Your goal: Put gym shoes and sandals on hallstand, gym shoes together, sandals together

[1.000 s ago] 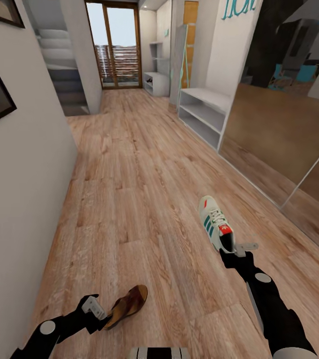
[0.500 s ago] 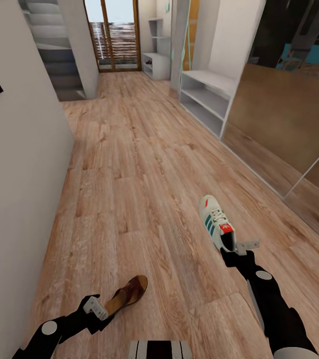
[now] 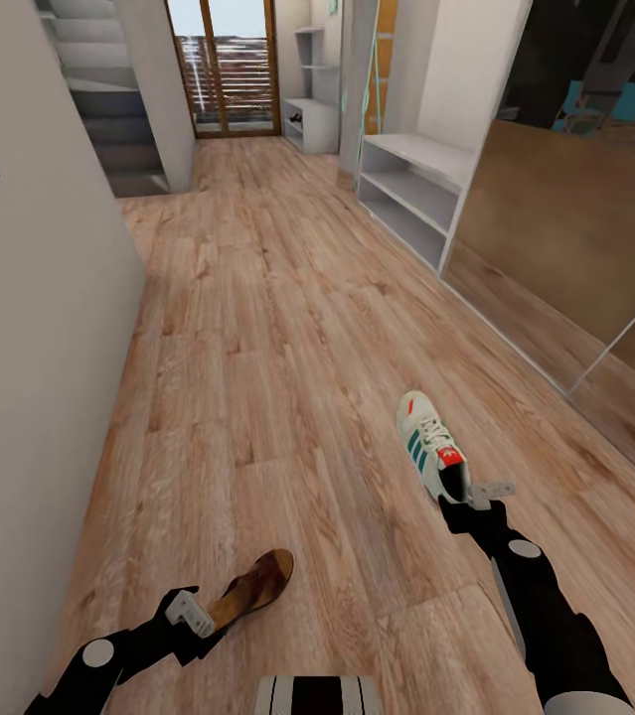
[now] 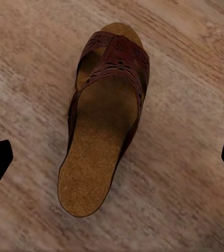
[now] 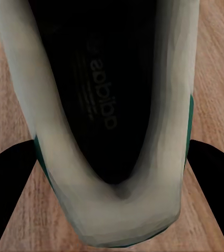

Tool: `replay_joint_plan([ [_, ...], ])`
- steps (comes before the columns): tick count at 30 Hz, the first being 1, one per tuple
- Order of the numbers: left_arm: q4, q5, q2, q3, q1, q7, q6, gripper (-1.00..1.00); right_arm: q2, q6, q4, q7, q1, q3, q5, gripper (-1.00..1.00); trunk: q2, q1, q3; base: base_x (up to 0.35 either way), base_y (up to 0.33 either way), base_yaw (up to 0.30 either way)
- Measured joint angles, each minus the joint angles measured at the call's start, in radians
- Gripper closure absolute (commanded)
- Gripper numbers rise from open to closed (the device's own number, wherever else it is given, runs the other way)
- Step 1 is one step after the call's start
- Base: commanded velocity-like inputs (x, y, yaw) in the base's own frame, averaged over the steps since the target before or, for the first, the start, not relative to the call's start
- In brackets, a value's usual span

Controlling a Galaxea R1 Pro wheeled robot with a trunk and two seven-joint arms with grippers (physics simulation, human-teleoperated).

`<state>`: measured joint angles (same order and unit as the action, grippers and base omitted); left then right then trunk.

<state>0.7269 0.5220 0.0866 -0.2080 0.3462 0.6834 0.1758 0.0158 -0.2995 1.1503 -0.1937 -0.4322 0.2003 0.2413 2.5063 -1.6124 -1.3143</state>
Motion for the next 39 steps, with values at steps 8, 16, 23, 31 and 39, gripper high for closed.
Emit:
replay_joint_plan([
  [8, 0.0, 0.004, -0.001, 0.0, 0.0, -0.002, 0.0, -1.0, 0.0, 0.0, -0.001, 0.0, 0.0, 0.0, 0.0, 1.0, 0.0, 0.0, 0.0, 0.12, 0.0, 0.0],
  [16, -0.001, 0.005, -0.002, -0.001, 0.0, -0.002, 0.0, -1.0, 0.0, 0.0, -0.002, 0.0, 0.0, 0.0, 0.001, 1.0, 0.0, 0.0, 0.0, 0.026, 0.0, 0.0],
  [23, 0.0, 0.011, -0.003, -0.003, 0.0, -0.002, 0.001, -1.0, 0.0, 0.0, -0.001, 0.0, 0.0, 0.0, 0.001, 1.0, 0.0, 0.0, 0.0, 0.195, 0.0, 0.0],
  [31, 0.002, 0.013, -0.003, -0.004, 0.0, -0.001, 0.003, -1.0, -0.001, -0.001, 0.001, 0.0, 0.0, 0.0, 0.0, 1.0, 0.0, 0.0, 0.0, 0.039, 0.0, 0.0],
  [39, 0.006, 0.012, -0.002, -0.004, -0.003, 0.001, 0.003, -1.0, -0.002, -0.002, 0.002, 0.0, 0.0, 0.0, 0.0, 1.0, 0.0, 0.0, 0.0, 0.003, 0.0, 0.0],
])
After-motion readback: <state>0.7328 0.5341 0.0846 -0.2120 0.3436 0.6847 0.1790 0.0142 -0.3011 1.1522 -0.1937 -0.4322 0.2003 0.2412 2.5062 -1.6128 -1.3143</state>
